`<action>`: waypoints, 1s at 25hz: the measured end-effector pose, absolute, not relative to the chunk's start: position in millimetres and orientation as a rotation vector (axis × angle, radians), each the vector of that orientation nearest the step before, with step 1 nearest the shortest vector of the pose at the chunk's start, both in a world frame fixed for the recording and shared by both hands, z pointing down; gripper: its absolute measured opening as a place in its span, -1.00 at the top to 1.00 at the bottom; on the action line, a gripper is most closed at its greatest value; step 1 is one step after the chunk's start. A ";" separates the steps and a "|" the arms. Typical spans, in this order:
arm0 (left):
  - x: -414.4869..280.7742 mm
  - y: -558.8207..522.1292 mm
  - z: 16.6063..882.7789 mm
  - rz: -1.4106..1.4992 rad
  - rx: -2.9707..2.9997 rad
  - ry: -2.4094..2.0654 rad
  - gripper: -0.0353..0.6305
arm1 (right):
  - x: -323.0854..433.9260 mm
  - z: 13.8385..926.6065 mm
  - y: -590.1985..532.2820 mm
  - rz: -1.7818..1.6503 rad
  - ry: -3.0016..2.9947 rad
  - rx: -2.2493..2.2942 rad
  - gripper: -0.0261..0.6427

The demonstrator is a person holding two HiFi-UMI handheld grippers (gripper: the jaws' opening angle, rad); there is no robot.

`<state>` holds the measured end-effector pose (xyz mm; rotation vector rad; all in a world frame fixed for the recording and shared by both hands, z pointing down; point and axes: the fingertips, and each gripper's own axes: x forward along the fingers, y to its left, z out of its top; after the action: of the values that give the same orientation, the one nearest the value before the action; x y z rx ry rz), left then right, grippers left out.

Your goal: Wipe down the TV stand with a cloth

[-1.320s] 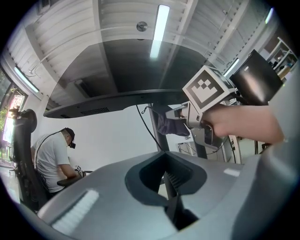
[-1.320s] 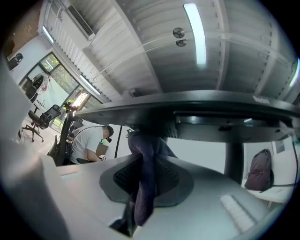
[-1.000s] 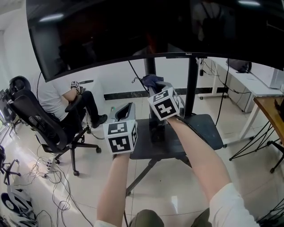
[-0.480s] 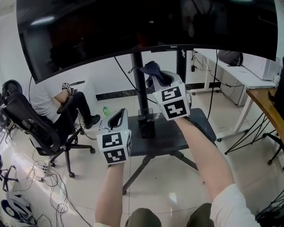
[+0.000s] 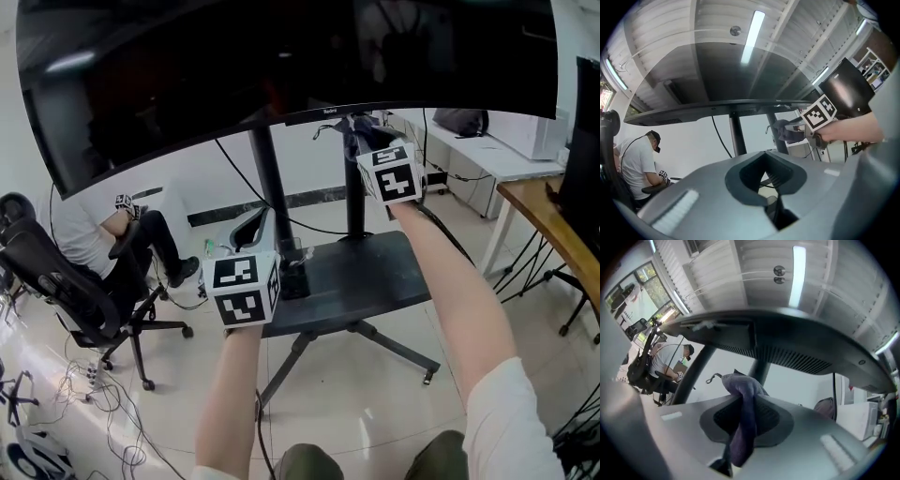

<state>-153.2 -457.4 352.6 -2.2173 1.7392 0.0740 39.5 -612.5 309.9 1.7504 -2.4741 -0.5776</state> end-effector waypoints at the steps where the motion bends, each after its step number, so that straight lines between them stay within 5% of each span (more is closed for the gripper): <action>1: -156.2 -457.6 358.4 0.064 -2.208 1.748 0.89 | 41.1 311.9 -621.2 -0.595 -2.463 1.744 0.75; 6: -165.6 -455.0 390.7 0.051 -2.196 1.778 0.89 | 43.1 347.8 -639.2 -0.517 -2.496 1.728 0.75; 16: -166.2 -448.6 455.4 0.008 -2.222 1.798 0.89 | 31.3 561.6 -677.6 -0.203 -2.357 1.557 0.75; 21: -168.9 -454.3 462.6 0.000 -2.226 1.816 0.88 | 30.6 510.6 -645.0 -0.297 -2.465 1.617 0.75; 25: -177.3 -440.7 447.1 0.065 -2.178 1.829 0.88 | 11.4 427.8 -516.4 -0.472 -2.696 1.656 0.75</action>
<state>-177.3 -440.7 447.1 -2.1781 1.8286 0.0646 11.4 -516.4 427.8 1.6563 -2.6959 -0.4720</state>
